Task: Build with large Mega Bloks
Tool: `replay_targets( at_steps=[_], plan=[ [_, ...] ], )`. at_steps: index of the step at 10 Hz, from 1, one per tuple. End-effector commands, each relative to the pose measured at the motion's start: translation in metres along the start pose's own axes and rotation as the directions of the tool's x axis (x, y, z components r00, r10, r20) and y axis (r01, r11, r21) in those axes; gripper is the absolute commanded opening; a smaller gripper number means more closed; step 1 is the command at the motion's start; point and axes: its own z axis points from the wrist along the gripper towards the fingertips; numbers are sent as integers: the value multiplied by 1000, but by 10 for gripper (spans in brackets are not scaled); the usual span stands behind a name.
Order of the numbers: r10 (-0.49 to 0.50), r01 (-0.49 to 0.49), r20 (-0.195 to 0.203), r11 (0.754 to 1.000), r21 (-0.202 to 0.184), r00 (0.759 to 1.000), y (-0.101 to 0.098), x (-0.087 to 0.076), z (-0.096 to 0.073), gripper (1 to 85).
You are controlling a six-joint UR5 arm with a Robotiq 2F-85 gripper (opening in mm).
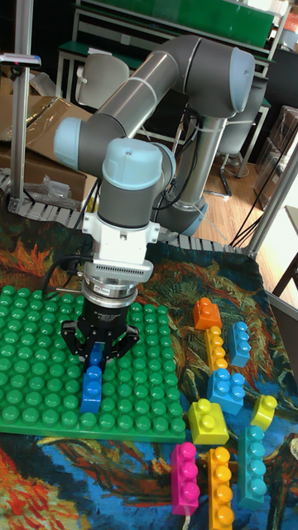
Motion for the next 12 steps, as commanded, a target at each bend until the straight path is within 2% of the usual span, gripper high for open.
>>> replay_targets(
  at_steps=[1,3,4,5,8,11,12],
  plan=[
    [-3,4,9,1000,-20,1000,2,-2,2,13],
    [-38,38,12,999,-13,999,-2,-3,1,27],
    [-80,80,21,997,-5,997,-4,-6,1,170],
    [-108,108,23,994,8,994,-7,-7,1,380],
    [-142,142,21,990,-8,990,-7,-8,-3,467],
    [-141,141,9,990,-5,990,-5,-7,-20,470],
    [-143,143,-1,990,-6,990,-5,-8,-27,440]
  ],
)
